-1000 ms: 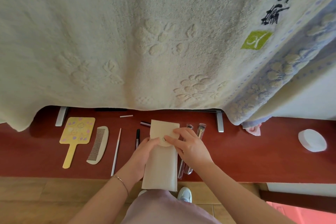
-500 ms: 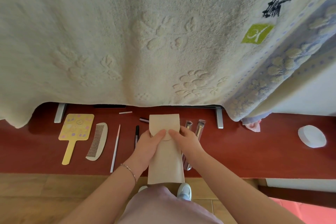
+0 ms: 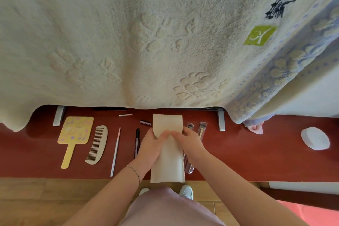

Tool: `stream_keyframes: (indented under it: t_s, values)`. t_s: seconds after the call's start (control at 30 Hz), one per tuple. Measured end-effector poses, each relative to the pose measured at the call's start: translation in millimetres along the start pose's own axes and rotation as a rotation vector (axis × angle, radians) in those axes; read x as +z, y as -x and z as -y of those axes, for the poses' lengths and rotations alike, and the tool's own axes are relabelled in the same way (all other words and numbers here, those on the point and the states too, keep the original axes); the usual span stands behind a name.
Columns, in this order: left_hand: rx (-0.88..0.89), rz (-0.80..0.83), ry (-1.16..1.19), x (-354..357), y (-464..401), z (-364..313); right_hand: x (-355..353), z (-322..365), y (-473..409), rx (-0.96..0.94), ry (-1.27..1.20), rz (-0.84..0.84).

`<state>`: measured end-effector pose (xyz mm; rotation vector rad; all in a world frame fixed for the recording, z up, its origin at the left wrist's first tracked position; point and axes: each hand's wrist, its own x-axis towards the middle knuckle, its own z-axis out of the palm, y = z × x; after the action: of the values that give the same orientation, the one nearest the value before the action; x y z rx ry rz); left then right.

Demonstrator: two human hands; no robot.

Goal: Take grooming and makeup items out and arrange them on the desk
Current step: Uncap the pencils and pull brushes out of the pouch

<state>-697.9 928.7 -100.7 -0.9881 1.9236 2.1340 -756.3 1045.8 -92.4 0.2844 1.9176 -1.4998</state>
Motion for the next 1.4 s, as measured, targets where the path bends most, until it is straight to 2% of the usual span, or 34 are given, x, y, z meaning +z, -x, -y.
stream_keyframes:
  t_s: [0.07,0.13,0.23,0.37,0.53,0.67,0.83,1.07,1.23,1.3,1.4]
  values:
    - [0.050,-0.003,-0.036,1,1,0,-1,1,-9,-0.001,0.012,-0.063]
    - [0.117,-0.012,-0.169,-3,4,5,-1,2,-17,0.006,-0.009,-0.121]
    - [0.302,0.000,-0.560,-11,9,17,1,2,-26,0.008,-0.016,-0.159]
    - [0.523,0.051,-0.942,-13,14,32,4,4,-29,-0.044,0.166,-0.182]
    - [0.623,0.064,-1.140,-10,17,39,-1,4,-31,-0.102,0.465,-0.206]
    - [0.645,0.034,-1.222,-8,19,43,2,6,-30,-0.150,0.638,-0.209]
    - [0.671,0.043,-1.298,-11,21,47,5,5,-28,-0.161,0.722,-0.211]
    - [0.682,0.064,-1.398,-17,22,49,4,0,-24,-0.182,0.606,-0.146]
    - [0.699,0.071,-1.410,-23,22,48,10,1,-23,-0.190,0.875,-0.209]
    - [0.718,0.075,-1.394,-25,21,45,8,4,-16,-0.234,0.930,-0.231]
    - [0.761,0.064,-1.394,-29,21,31,-1,4,6,-0.428,0.981,-0.240]
